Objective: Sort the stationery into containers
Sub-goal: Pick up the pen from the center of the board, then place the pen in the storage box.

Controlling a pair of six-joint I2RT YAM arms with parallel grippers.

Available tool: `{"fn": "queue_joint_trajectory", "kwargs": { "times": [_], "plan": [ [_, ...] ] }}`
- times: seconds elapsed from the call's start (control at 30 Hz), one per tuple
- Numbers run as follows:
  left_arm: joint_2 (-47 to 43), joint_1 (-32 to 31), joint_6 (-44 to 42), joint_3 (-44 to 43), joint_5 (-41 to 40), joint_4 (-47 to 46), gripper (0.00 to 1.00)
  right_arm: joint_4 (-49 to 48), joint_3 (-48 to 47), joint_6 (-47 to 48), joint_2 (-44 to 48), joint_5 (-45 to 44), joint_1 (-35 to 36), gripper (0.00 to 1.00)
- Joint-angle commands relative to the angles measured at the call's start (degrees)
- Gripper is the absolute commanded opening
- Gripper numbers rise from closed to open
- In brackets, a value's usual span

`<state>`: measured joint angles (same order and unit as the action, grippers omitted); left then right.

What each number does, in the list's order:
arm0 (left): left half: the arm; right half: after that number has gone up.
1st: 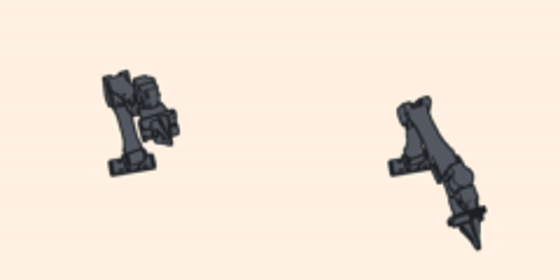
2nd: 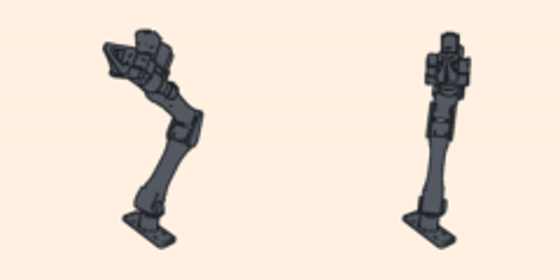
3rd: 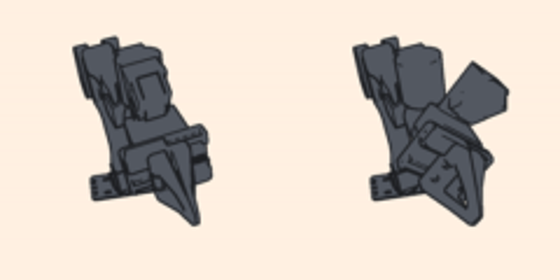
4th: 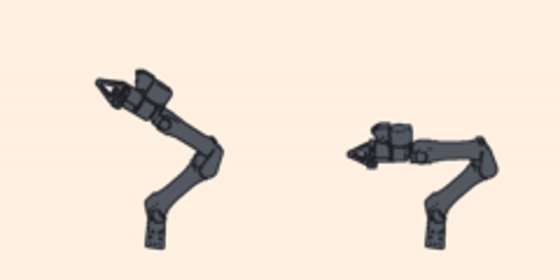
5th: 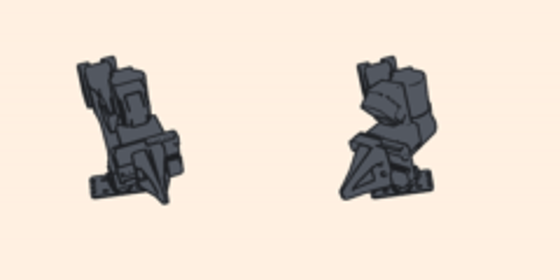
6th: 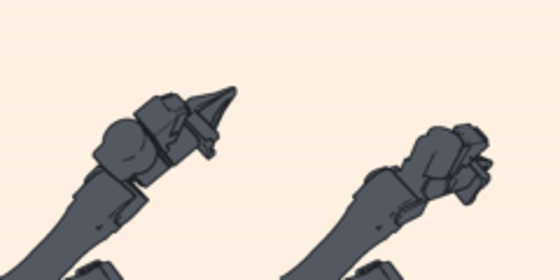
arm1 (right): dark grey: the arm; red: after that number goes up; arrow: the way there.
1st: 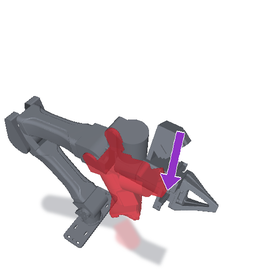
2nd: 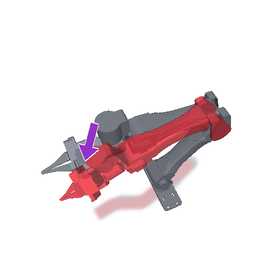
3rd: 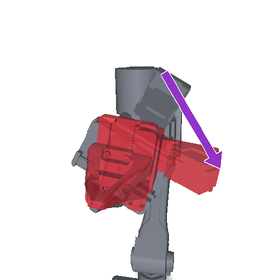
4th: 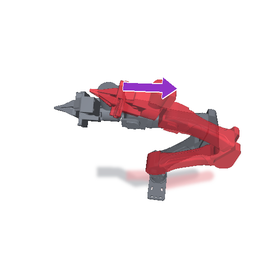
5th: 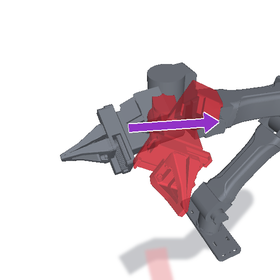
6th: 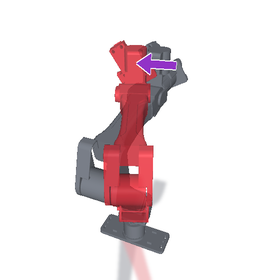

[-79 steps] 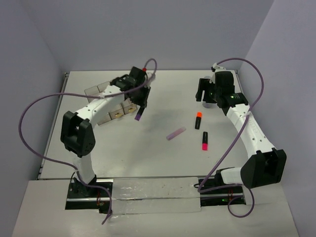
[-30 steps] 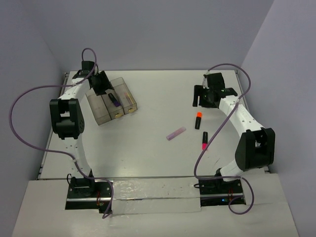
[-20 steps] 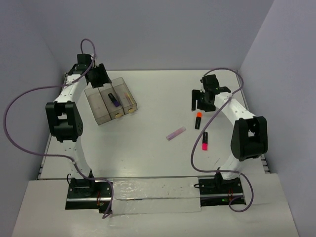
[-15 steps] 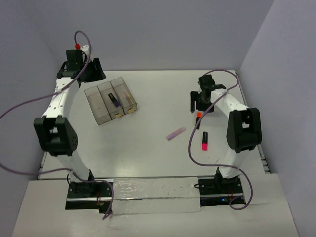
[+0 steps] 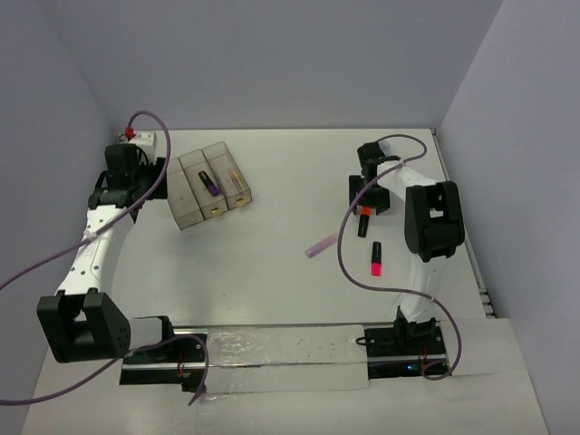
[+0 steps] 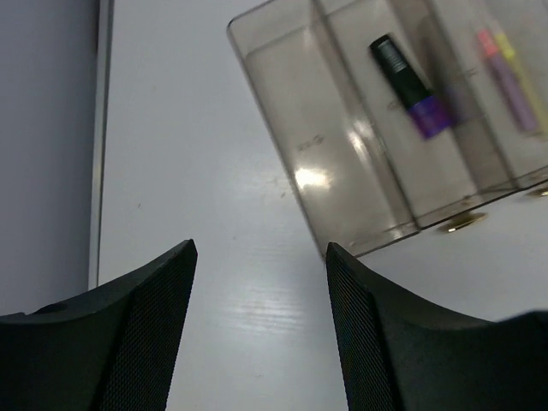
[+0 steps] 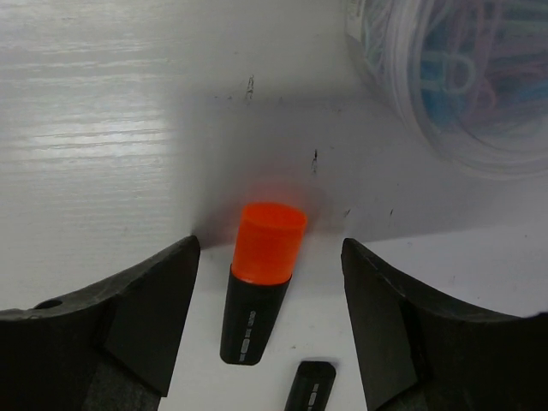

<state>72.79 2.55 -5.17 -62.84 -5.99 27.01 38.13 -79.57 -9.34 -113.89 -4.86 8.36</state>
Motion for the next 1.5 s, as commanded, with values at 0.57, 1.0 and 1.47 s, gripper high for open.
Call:
{"fn": "queue_joint_trajectory", "kwargs": {
  "times": [0.57, 1.0, 1.47],
  "plan": [
    [-14.3, 11.9, 6.7, 6.5, 1.7, -5.9, 0.71, 4.5, -11.6, 2.4, 3.5, 5.1, 4.3, 0.00],
    [-13.6, 13.5, 5.9, 6.3, 3.2, -6.3, 0.72, -25.4, -59.9, -9.1, -14.5, 25.9, 30.7, 0.00],
    [-15.2, 14.2, 5.8, 9.3, 8.0, -7.6, 0.72, -42.7, -68.5, -7.5, -35.3, 14.5, 36.7, 0.00]
  ]
}}
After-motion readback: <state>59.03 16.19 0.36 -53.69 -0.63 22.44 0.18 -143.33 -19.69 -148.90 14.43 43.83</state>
